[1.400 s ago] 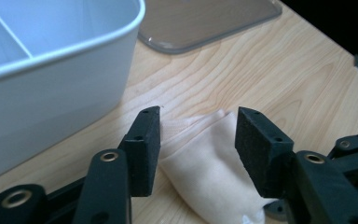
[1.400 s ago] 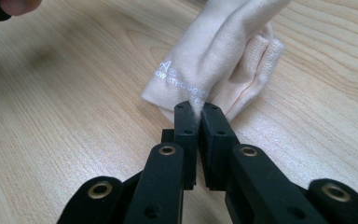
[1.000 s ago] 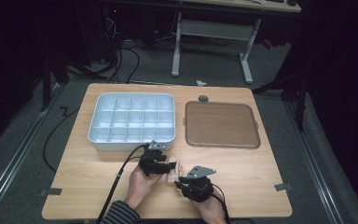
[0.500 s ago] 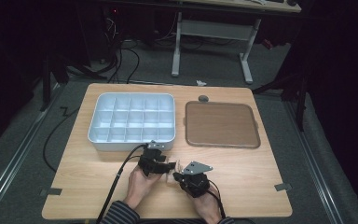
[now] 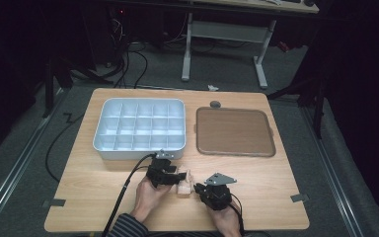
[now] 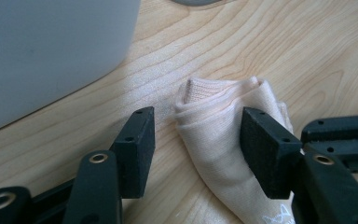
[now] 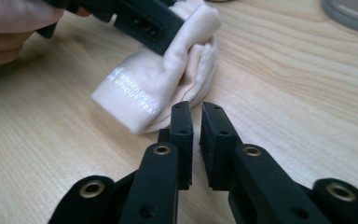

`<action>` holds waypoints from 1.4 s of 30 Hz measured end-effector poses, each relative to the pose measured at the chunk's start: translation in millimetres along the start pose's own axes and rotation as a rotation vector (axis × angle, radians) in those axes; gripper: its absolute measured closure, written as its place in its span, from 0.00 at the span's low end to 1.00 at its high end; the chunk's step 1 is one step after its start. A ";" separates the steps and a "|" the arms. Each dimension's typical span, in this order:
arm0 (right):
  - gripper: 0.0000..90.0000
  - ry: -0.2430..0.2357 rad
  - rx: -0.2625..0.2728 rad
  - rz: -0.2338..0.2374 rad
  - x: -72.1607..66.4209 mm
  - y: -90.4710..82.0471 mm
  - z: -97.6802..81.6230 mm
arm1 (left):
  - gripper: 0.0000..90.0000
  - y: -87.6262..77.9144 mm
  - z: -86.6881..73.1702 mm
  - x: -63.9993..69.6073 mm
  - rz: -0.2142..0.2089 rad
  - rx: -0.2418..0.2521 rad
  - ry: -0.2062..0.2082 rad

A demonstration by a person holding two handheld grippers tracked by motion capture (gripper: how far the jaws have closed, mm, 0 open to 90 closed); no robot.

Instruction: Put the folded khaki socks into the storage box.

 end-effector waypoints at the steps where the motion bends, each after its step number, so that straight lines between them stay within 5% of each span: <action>1: 0.91 -0.002 -0.001 -0.007 0.5 0.2 1.3 | 0.49 -0.3 -0.1 0.1 -0.006 -0.001 -0.006; 8: 0.91 -0.062 -0.041 -0.013 -5.3 9.4 5.2 | 0.44 -3.0 -3.9 3.2 -0.061 -0.019 -0.038; 18: 0.91 -0.101 -0.048 -0.004 -6.3 11.2 7.1 | 0.64 -0.8 -10.3 10.1 -0.080 -0.013 -0.011; 21: 0.83 -0.098 -0.045 -0.006 -4.9 10.9 6.8 | 0.71 -0.8 -10.9 10.1 -0.098 -0.015 -0.007; 29: 0.69 -0.024 -0.009 -0.090 27.0 -7.6 -0.1 | 0.82 -2.8 -12.4 14.0 -0.108 -0.015 0.019; 35: 0.63 0.024 -0.021 -0.182 59.6 -20.2 -19.5 | 0.84 -4.4 -12.1 13.8 -0.123 -0.022 0.009; 42: 0.58 0.042 -0.048 -0.239 79.3 -23.6 -31.2 | 0.85 -11.6 -10.4 14.7 -0.133 -0.005 0.011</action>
Point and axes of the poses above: each handheld gripper's, and its own axes: y roughly forward along the jaws, z roughly out of its top, x roughly to its right, the point moved 9 cm from there along y, roughly forward along the jaws, and after that the axes turned 12 degrees about -y, right-handed, at the moved point
